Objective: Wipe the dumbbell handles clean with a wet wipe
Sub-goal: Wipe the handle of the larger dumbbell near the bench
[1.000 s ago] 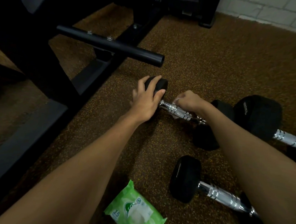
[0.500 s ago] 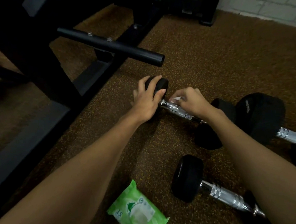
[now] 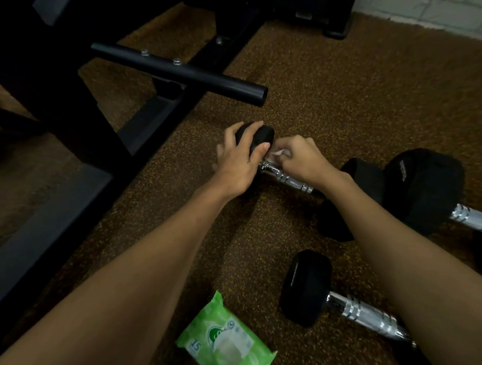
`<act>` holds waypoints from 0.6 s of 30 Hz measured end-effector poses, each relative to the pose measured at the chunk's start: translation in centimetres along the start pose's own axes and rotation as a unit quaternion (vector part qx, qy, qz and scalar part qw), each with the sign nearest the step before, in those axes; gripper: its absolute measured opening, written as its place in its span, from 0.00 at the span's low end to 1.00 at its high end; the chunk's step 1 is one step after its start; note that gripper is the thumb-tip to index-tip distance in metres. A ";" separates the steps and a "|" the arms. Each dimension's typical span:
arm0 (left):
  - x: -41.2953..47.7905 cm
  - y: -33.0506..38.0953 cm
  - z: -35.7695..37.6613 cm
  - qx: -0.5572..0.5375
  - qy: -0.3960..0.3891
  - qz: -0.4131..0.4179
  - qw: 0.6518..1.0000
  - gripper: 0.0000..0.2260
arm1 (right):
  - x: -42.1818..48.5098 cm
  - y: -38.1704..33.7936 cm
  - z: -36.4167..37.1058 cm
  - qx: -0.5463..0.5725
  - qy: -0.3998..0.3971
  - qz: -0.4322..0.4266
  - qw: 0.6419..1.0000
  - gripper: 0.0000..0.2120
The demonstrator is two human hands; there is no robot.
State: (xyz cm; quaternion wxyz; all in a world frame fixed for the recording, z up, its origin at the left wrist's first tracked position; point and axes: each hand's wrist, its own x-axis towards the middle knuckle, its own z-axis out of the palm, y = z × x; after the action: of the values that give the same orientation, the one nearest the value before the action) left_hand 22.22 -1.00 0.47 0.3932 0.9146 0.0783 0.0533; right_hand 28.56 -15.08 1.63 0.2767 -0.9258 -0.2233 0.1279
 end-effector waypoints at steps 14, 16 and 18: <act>0.0 -0.2 -0.1 -0.007 -0.008 0.003 1.000 0.20 | 1.0 -0.6 1.2 -0.048 0.003 0.003 0.999 0.10; -0.1 -0.1 -0.1 -0.007 -0.010 0.002 1.000 0.20 | -0.1 -0.5 0.7 -0.054 0.010 -0.027 0.998 0.11; -0.2 -0.2 -0.2 -0.009 -0.007 0.001 1.000 0.20 | -1.3 -0.2 0.0 -0.073 0.006 -0.057 0.996 0.11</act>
State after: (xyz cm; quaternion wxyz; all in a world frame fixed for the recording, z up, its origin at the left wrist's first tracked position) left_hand 21.95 -0.83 0.46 0.4015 0.9116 0.0740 0.0477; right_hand 27.33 -15.59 1.91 0.2164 -0.9302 -0.2826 0.0896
